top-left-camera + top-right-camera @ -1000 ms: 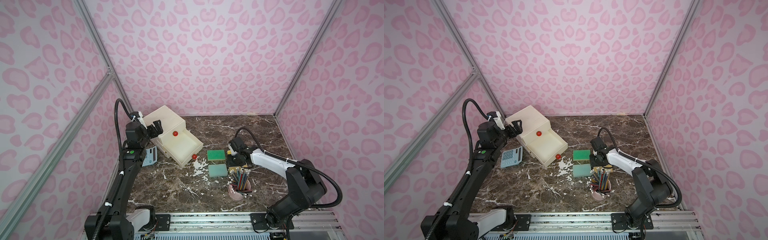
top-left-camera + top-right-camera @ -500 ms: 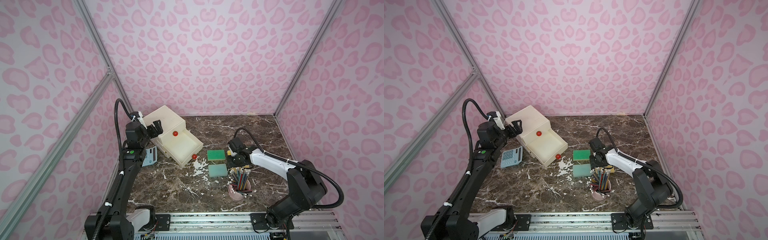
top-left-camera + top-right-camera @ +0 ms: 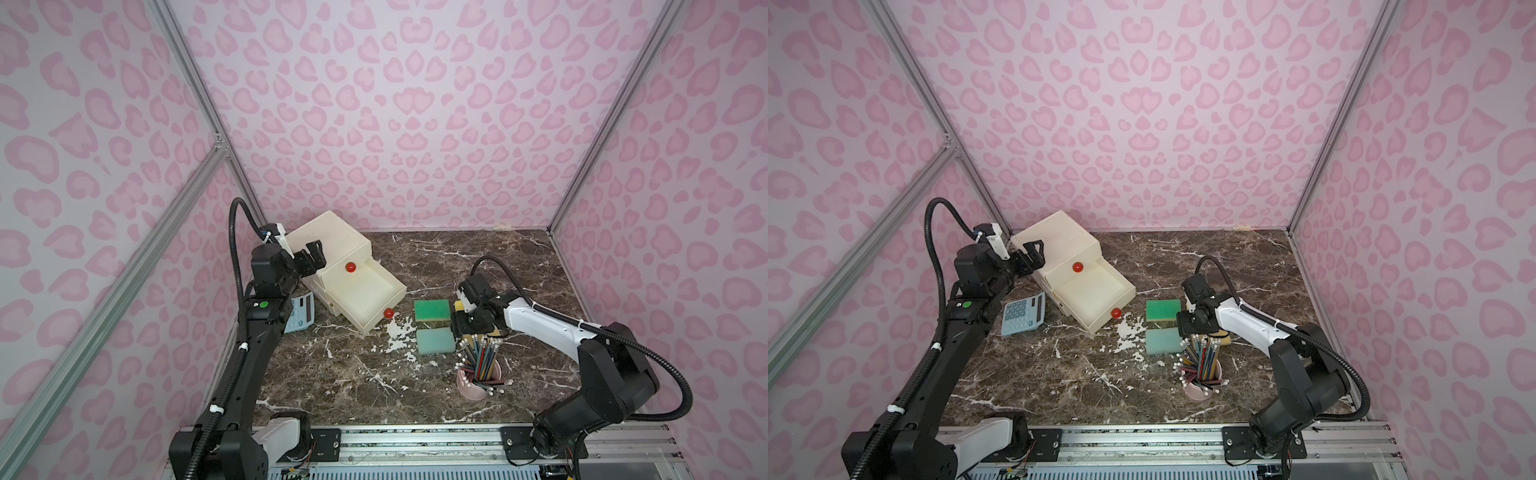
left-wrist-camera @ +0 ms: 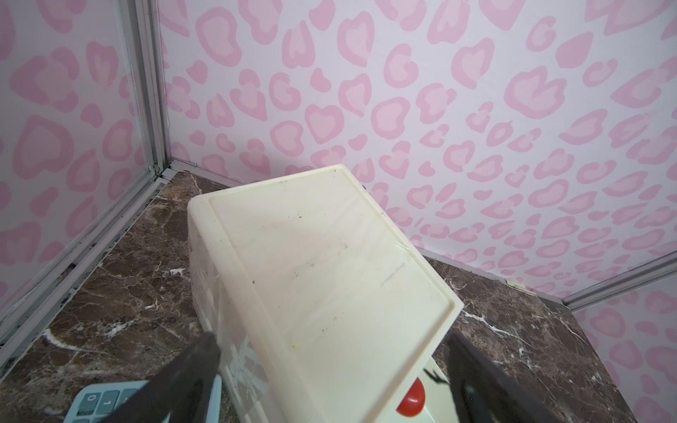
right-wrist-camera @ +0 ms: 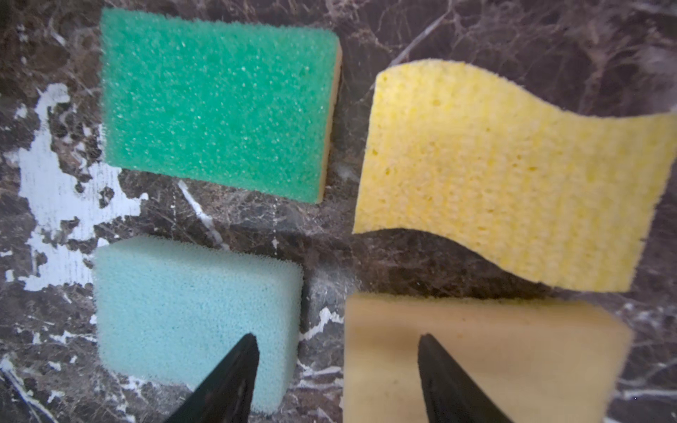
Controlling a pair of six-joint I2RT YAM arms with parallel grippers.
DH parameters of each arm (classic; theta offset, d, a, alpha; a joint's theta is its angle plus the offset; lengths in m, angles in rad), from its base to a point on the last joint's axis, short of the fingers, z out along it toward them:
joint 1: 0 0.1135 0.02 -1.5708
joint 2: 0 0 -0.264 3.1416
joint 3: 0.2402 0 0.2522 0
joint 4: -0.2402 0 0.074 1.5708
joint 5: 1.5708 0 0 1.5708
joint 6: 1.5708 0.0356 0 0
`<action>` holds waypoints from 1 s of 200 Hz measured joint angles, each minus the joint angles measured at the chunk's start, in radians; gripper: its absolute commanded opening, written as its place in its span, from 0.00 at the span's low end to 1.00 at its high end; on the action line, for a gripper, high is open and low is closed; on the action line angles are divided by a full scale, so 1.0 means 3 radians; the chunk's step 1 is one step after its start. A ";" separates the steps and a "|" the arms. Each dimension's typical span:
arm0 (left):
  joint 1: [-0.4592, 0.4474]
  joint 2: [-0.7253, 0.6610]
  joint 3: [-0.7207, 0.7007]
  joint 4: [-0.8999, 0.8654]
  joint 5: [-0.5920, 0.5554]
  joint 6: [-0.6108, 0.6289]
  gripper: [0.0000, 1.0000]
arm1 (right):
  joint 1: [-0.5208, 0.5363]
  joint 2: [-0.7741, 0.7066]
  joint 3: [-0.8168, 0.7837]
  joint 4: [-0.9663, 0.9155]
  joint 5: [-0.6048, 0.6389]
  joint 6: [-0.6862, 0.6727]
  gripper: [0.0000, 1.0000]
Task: Take the sponge out of the drawer
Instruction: Place the sponge at the center of the board, then close the drawer of the storage box.
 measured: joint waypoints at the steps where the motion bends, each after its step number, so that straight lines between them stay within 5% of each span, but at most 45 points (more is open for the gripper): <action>1: 0.0000 0.0000 0.0000 0.0000 0.0000 0.0000 0.98 | -0.0004 -0.0009 0.0001 -0.0005 -0.0005 -0.0001 0.72; 113: 0.0004 0.0003 0.0000 0.0000 0.0001 -0.0001 0.98 | -0.0141 -0.0299 -0.0014 -0.0066 -0.0275 -0.0092 0.75; 200: 0.0004 0.0081 0.0023 -0.0001 0.0032 -0.0001 0.98 | 0.0078 -0.0023 0.0757 0.0169 0.0315 -0.0261 0.70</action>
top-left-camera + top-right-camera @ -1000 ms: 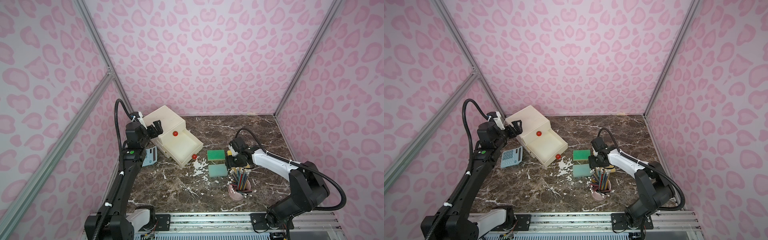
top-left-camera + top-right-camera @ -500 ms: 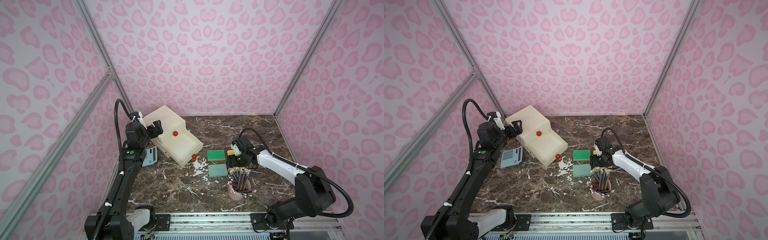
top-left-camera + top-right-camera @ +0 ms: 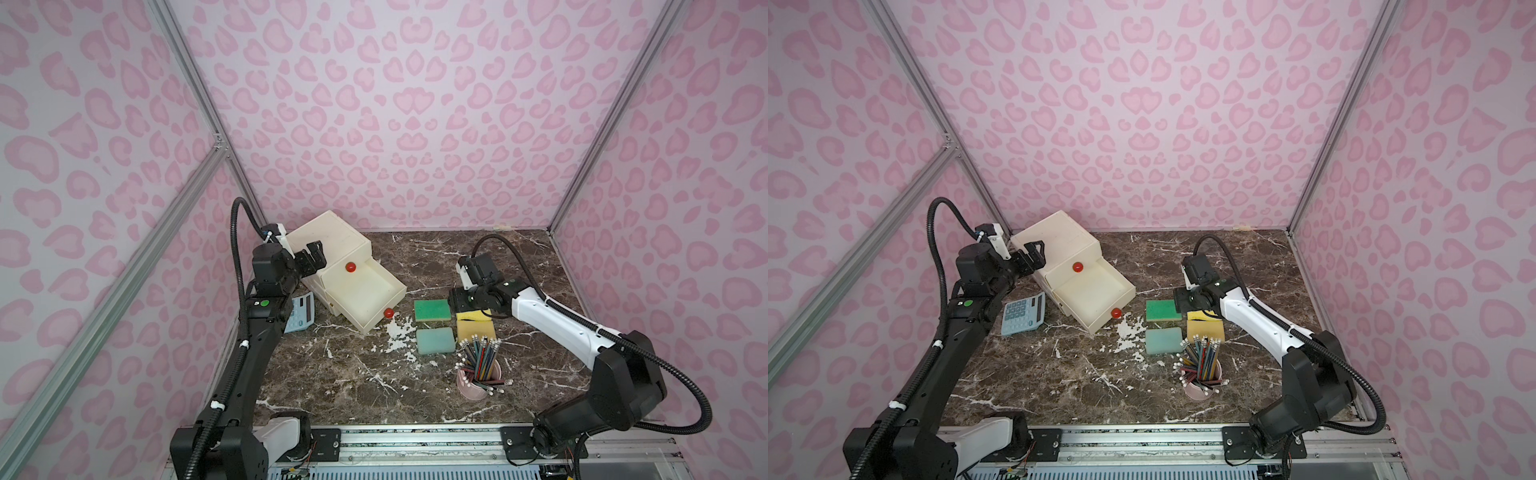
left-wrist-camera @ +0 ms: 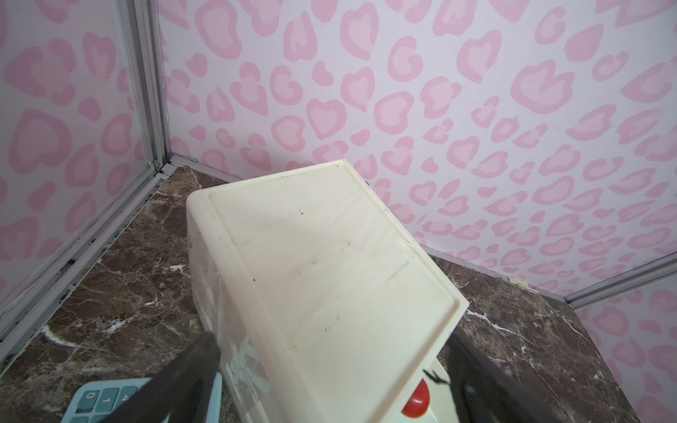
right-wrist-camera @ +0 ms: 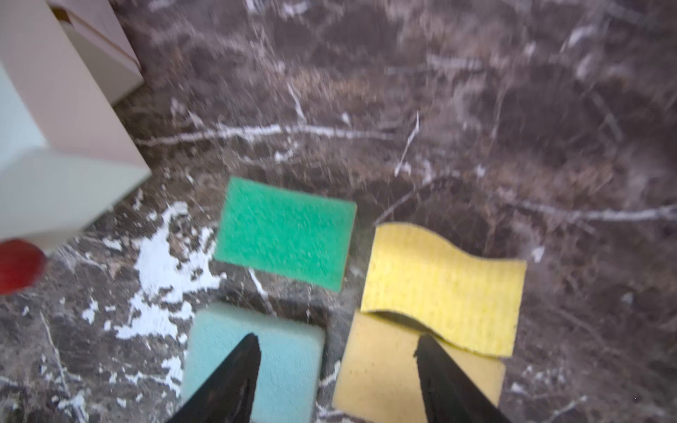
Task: Take the sponge out of the drawer
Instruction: Close the drawer of the storage box.
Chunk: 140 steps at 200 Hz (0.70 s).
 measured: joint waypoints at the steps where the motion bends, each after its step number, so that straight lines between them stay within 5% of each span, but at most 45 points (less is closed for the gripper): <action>1: 0.0000 0.0003 0.0001 0.0000 0.0001 0.0000 0.98 | 0.0006 0.0010 0.0024 0.0011 0.0005 -0.0005 0.70; 60: 0.0000 0.0074 0.0085 -0.0041 0.0019 0.0041 0.98 | 0.0362 0.0910 0.1197 0.0235 -0.0065 -0.0431 0.65; 140: 0.0099 0.1088 0.0938 -0.0160 0.0170 0.0135 0.98 | 0.0413 0.0710 0.1013 0.0046 -0.0020 -0.0824 0.75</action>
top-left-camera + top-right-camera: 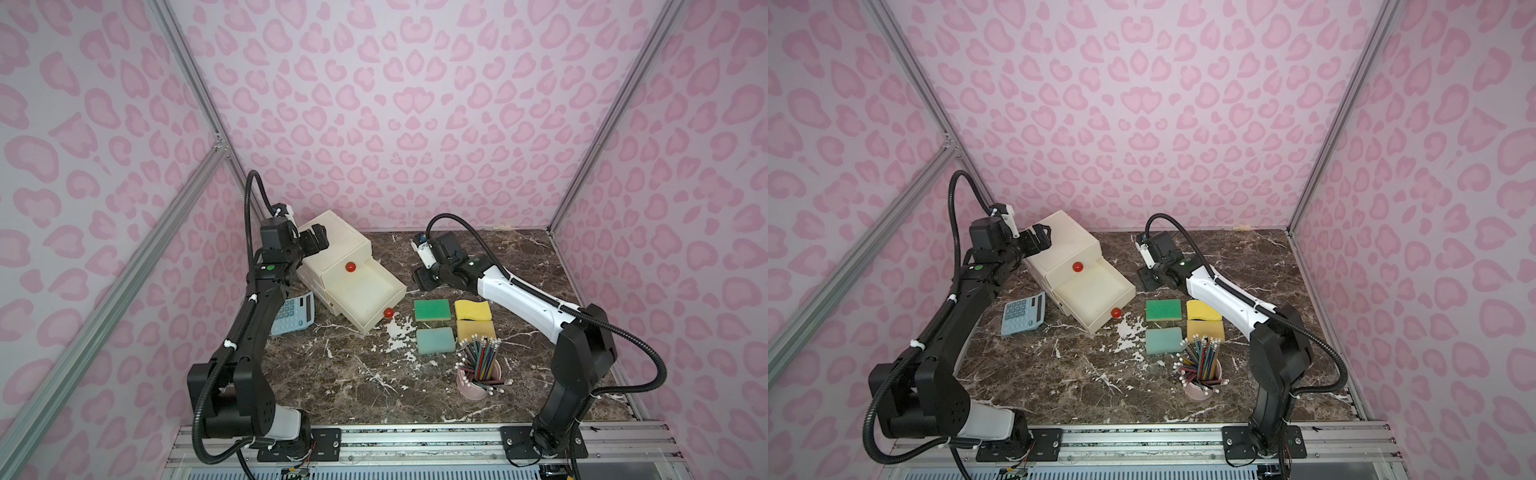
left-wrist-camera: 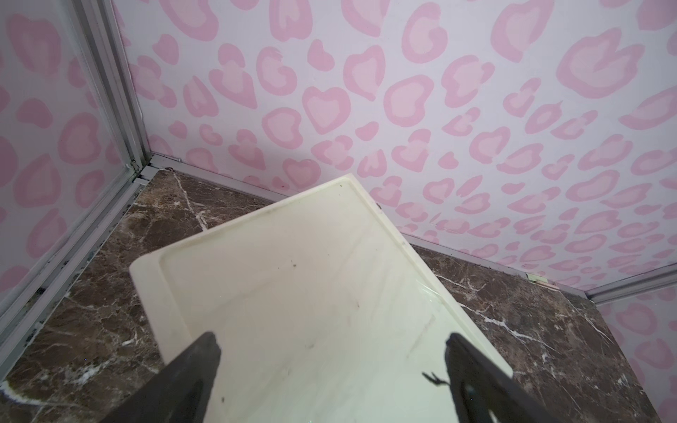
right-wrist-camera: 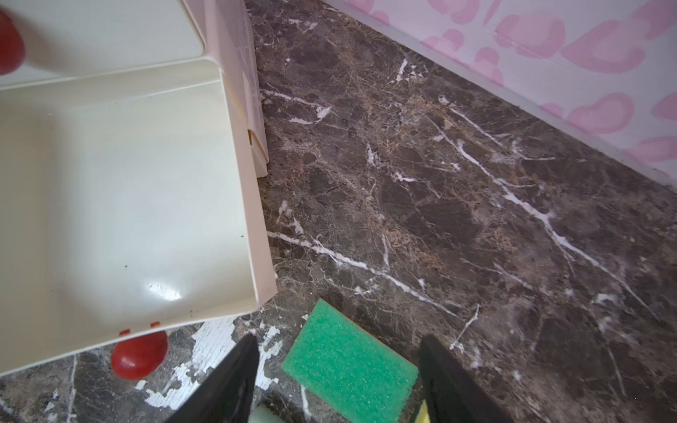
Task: Take the sponge out of the drawer
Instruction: Close the drawer of the storage box.
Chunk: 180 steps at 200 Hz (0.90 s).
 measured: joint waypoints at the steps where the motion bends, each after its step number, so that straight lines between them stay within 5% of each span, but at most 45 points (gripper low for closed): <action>1: 0.0006 0.0018 0.0014 0.0000 0.0004 0.0000 0.98 | -0.0005 -0.0011 -0.0013 0.0001 0.0003 -0.0001 0.75; 63: 0.0230 0.0793 0.0680 -0.0015 0.0388 -0.0066 0.98 | -0.0083 -0.0083 -0.0277 -0.0001 -0.0009 -0.0071 0.82; 180: 0.0267 0.1080 0.0910 0.0127 0.0710 0.0017 0.98 | 0.0046 0.0659 0.0038 0.0069 -0.0215 -0.0111 0.89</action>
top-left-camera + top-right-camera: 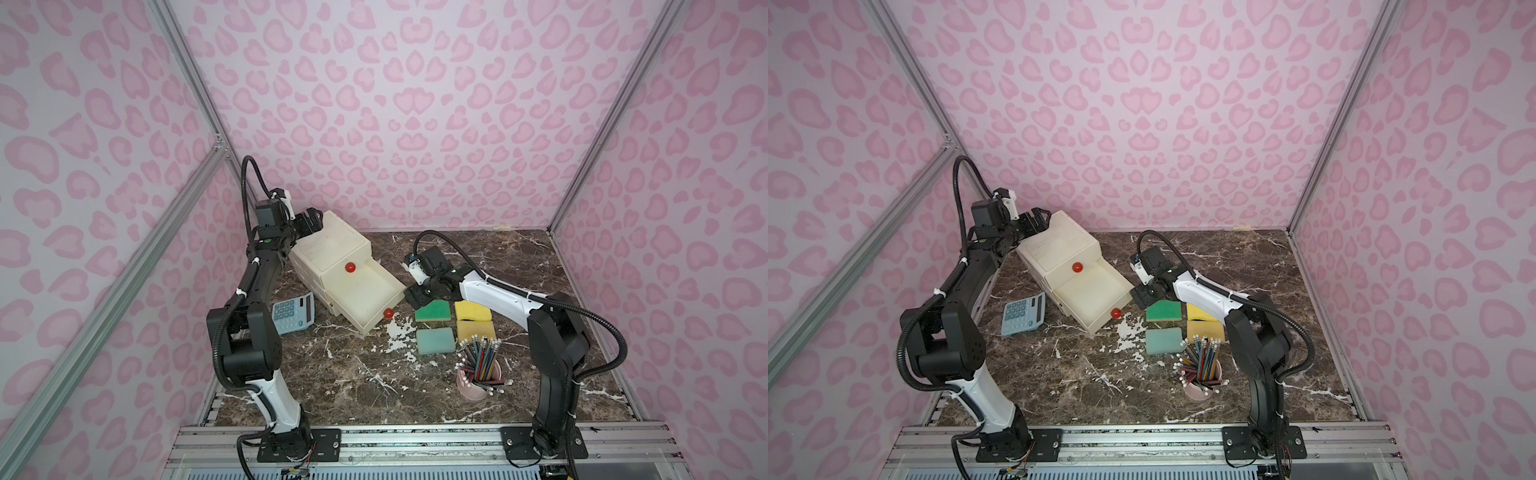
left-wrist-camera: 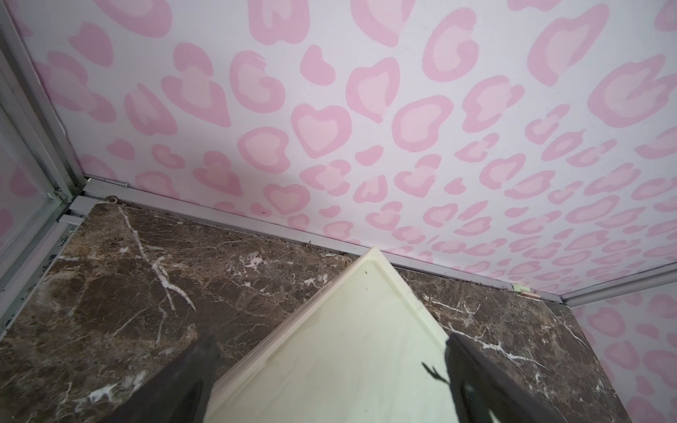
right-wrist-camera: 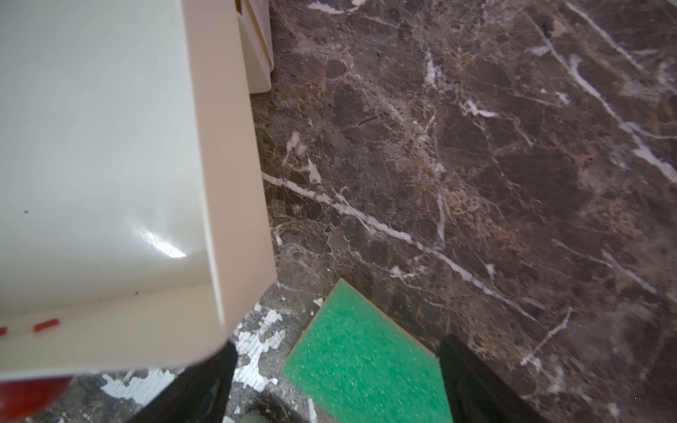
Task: Take the sponge out of the drawer
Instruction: Close the drawer of the storage box.
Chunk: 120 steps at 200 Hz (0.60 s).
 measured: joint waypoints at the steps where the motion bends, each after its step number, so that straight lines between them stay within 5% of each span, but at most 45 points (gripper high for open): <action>1: 0.0001 0.0001 0.0001 0.0000 0.0003 0.0000 0.98 | 0.0000 0.0004 0.0004 0.0005 0.0001 0.0000 0.89; 120: 0.0010 0.0107 0.0037 0.0132 0.0351 0.0118 1.00 | 0.0173 0.0983 0.1287 0.0337 -0.0135 0.0207 0.96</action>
